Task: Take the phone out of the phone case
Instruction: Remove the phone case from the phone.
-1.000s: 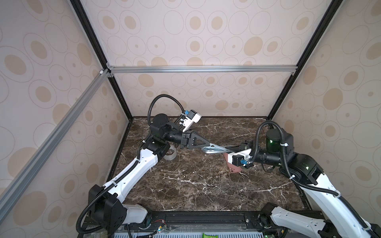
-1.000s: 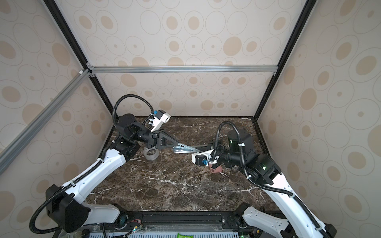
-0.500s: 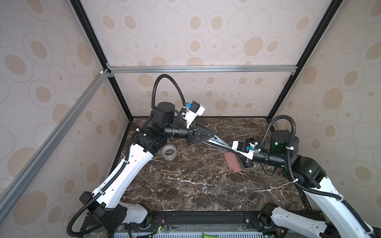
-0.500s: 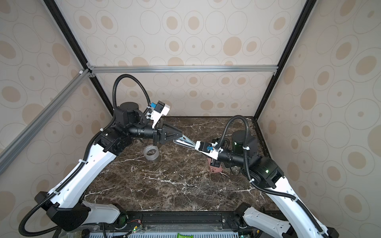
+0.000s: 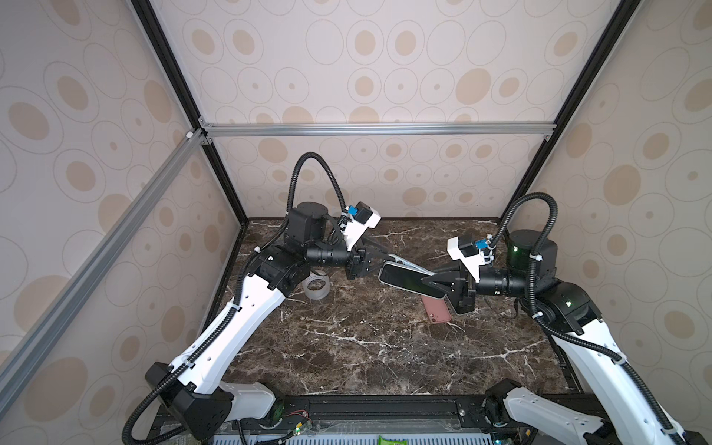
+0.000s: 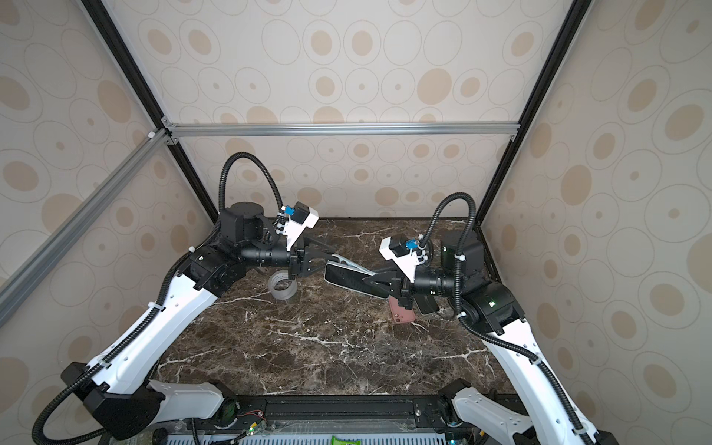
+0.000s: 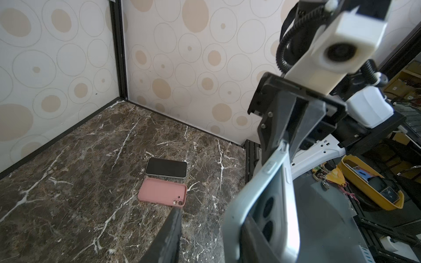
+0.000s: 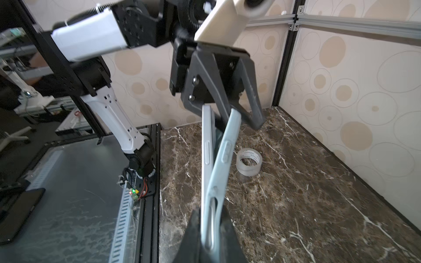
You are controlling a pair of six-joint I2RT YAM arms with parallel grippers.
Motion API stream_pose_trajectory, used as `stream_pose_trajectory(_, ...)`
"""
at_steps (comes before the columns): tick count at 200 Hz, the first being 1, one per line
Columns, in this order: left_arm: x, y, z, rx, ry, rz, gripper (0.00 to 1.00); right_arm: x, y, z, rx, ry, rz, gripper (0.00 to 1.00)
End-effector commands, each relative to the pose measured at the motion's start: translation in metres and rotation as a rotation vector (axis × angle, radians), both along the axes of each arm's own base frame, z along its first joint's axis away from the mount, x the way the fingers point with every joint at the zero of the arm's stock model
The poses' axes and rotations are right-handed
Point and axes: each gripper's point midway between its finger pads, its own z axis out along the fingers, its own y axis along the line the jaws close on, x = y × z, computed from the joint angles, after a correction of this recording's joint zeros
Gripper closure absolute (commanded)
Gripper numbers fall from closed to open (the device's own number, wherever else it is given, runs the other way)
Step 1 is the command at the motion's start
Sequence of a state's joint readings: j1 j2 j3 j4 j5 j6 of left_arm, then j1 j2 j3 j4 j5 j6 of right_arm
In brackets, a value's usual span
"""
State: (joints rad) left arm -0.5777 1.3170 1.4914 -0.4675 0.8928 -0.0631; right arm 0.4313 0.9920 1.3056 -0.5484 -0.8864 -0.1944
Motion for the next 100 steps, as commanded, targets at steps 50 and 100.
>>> stream_pose_trajectory(50, -0.036, -0.011, -0.022, -0.042, 0.096, -0.173, 0.54, 0.025, 0.013, 0.033, 0.193, 0.111, 0.018, 1.0)
stream_pose_trajectory(100, -0.045, -0.012, -0.033, -0.168, 0.193, -0.201, 0.78, 0.058, 0.005, 0.0, 0.263, 0.315, -0.062, 1.0)
